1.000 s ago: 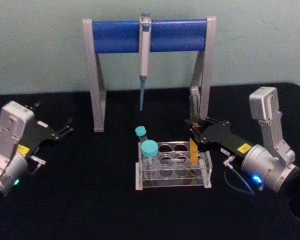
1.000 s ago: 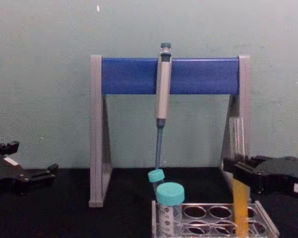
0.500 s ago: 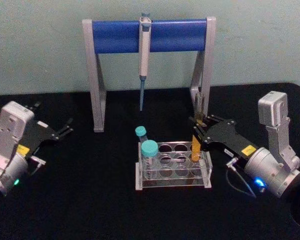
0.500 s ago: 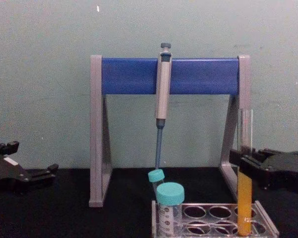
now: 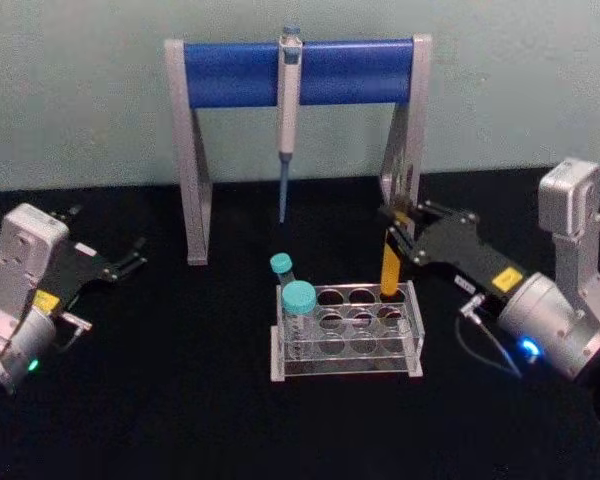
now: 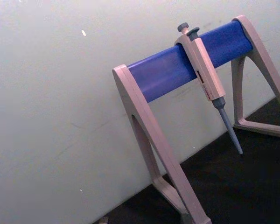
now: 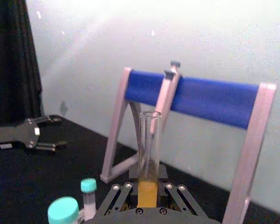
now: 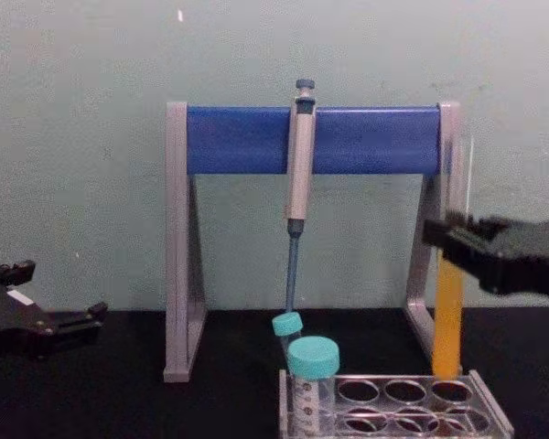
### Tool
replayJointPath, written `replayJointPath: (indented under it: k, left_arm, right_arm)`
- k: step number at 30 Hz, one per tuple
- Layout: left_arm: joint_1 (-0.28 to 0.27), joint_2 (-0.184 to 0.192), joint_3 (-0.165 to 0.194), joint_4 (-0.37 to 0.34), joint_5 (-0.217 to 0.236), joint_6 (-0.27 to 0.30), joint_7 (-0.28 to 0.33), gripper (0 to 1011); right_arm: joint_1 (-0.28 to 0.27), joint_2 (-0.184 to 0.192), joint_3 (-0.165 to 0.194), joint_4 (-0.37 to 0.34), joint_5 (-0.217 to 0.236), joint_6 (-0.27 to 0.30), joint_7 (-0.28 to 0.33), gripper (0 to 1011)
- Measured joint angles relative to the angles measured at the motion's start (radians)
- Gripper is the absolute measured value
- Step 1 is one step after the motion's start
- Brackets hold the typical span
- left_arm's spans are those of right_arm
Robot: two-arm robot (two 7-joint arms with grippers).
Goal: Pick up the test tube from the test tube rack, shake it, then place it back into the test tube rack.
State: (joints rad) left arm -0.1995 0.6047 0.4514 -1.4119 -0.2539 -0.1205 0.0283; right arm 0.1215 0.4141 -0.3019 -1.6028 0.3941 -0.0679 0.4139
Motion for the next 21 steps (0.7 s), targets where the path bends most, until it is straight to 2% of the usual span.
replayJointPath:
  k: [7, 16, 21]
  left_arm:
    - [0.000, 0.000, 0.000, 0.000, 0.000, 0.000, 0.000, 1002]
    - [0.000, 0.000, 0.000, 0.000, 0.000, 0.000, 0.000, 1002]
    - [0.000, 0.000, 0.000, 0.000, 0.000, 0.000, 0.000, 1001]
  right_arm:
    - [0.058, 0.012, -0.011, -0.011, 0.006, 0.015, 0.040, 229]
    - [0.150, -0.007, -0.044, 0.083, 0.027, 0.010, 0.081, 229]
    - [0.177, -0.025, -0.052, 0.129, 0.040, -0.006, 0.089, 229]
